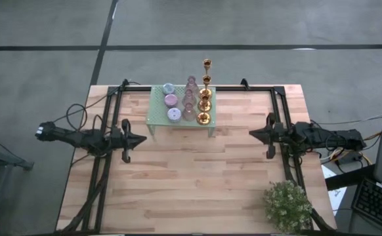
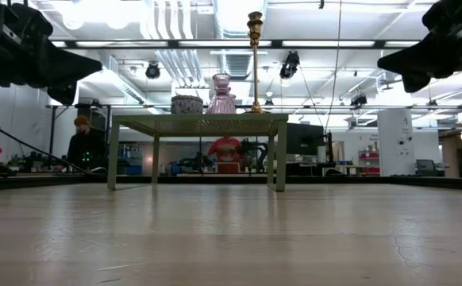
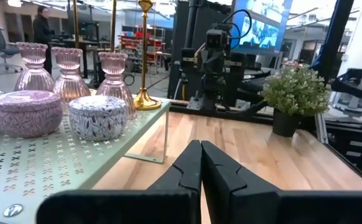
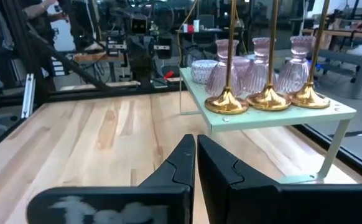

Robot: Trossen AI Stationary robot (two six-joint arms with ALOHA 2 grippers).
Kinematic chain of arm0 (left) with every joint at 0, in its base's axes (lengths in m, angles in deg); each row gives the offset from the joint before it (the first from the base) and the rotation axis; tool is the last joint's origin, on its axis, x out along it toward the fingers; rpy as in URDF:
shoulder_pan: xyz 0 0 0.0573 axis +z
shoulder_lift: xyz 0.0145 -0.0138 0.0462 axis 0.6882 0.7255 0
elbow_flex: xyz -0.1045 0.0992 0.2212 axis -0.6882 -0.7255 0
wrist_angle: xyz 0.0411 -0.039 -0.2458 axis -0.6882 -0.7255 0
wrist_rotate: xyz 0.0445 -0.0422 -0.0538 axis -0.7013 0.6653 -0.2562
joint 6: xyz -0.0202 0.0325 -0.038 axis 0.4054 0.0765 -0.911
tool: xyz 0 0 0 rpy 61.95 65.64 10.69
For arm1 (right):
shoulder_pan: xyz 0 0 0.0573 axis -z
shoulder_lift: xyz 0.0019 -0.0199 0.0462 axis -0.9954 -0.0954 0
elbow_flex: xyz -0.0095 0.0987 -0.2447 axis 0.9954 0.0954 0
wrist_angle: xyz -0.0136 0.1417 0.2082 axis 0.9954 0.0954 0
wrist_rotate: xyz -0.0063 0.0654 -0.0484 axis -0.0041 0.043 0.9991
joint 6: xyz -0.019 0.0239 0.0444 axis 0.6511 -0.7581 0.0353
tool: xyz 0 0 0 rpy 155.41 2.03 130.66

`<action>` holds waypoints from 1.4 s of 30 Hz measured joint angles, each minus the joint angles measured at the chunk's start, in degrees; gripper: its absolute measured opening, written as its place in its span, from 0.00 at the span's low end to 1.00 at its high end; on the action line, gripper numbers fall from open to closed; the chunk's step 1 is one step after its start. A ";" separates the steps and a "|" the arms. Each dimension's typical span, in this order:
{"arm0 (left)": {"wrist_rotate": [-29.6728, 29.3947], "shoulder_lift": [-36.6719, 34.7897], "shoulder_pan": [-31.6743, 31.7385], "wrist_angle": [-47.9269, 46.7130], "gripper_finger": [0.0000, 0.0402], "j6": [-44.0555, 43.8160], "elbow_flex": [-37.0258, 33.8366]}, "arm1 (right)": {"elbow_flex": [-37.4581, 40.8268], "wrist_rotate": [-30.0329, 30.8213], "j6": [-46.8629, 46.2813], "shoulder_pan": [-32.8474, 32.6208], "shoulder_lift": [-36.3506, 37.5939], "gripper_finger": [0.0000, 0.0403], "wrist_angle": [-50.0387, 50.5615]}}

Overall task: Pick & Place candle stick holders
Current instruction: Return to Home Position

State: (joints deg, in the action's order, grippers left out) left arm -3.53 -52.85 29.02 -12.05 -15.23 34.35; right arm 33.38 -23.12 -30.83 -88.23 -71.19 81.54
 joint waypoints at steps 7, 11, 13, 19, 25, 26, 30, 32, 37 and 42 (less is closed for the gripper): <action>-0.07 0.46 0.02 -0.21 0.02 -0.05 -0.04 | 0.13 0.00 -0.15 -0.02 -1.44 0.03 0.07; -0.09 0.48 0.02 -0.35 0.02 -0.05 -0.04 | 0.13 0.00 -0.16 -0.02 -1.87 0.03 0.08; -0.11 0.48 0.02 -0.37 0.02 -0.05 -0.07 | 0.13 0.02 -0.14 -0.02 -1.81 0.03 0.20; -0.11 0.48 0.02 -0.42 0.02 -0.05 -0.11 | 0.13 0.00 -0.14 -0.02 -1.86 0.03 0.32; -0.11 0.48 0.02 -0.44 0.02 -0.05 -0.13 | 0.17 -0.15 -0.26 0.02 0.66 0.03 2.31; -0.11 0.48 0.02 -0.44 0.02 -0.05 -0.13 | 0.36 -0.24 -1.65 0.02 1.82 0.03 2.65; -0.11 0.48 0.02 -0.43 0.02 -0.07 -0.13 | 2.19 -0.22 -0.73 0.23 3.24 0.03 -0.76; -0.17 0.59 0.02 -0.37 0.02 -0.07 -0.13 | 4.50 -0.60 1.51 0.48 3.23 0.03 -5.53; -0.14 0.63 0.02 -0.18 0.02 -0.07 -0.15 | 8.76 -1.59 3.91 0.99 3.18 0.03 -11.75; -0.13 0.74 0.02 0.15 0.02 -0.07 -0.15 | 8.79 -2.65 7.69 1.50 3.23 0.03 -11.65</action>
State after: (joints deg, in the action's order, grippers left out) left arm -3.66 -52.11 29.04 -11.91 -15.29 34.20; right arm 42.16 -25.77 -23.14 -86.73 -67.96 69.89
